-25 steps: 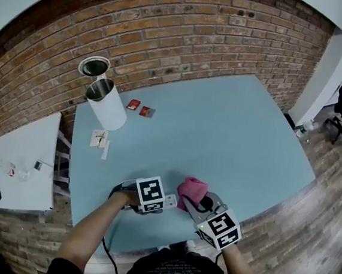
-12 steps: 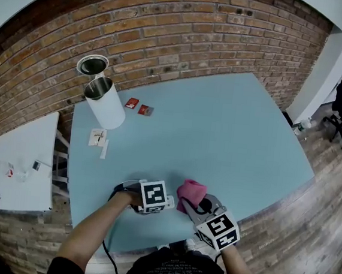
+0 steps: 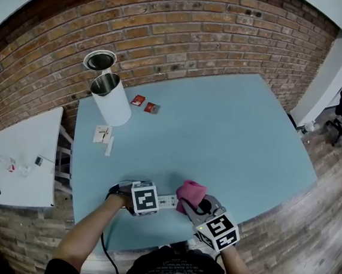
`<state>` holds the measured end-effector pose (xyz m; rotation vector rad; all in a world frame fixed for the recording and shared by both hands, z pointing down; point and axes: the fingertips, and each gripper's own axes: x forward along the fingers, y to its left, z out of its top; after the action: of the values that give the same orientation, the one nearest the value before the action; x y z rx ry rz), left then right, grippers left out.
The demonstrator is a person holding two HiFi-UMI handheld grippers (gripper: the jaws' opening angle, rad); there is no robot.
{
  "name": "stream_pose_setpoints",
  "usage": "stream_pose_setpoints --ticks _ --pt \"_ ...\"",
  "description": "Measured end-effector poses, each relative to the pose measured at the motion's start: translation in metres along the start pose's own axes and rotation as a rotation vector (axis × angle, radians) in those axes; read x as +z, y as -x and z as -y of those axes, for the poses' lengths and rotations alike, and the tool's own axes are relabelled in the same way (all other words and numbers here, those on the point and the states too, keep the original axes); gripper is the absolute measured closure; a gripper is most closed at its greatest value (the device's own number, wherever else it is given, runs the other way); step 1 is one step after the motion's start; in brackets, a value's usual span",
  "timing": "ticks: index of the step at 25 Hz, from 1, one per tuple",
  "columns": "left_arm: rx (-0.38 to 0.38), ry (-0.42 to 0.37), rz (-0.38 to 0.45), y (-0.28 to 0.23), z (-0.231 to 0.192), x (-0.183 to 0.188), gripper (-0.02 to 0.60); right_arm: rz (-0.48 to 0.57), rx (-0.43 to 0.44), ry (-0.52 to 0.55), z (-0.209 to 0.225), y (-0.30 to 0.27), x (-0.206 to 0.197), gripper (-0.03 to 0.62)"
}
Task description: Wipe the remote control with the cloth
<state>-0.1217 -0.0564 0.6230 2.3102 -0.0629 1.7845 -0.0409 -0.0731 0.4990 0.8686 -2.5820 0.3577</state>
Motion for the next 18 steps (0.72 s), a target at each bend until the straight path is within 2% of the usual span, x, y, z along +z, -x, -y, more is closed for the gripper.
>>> stream_pose_setpoints --ticks 4,8,14,18 --pt "0.033 0.008 0.017 0.004 0.003 -0.019 0.318 0.003 0.026 -0.022 -0.006 -0.009 0.002 0.530" --pt "0.041 0.009 0.018 0.001 0.007 -0.031 0.318 0.016 0.074 -0.088 -0.017 -0.025 0.006 0.530" --pt "0.059 0.009 0.034 -0.002 0.008 -0.033 0.318 0.049 0.182 -0.262 -0.038 -0.063 0.022 0.530" --pt "0.069 0.024 0.058 -0.002 0.008 -0.032 0.321 0.053 0.224 -0.369 -0.049 -0.090 0.027 0.530"
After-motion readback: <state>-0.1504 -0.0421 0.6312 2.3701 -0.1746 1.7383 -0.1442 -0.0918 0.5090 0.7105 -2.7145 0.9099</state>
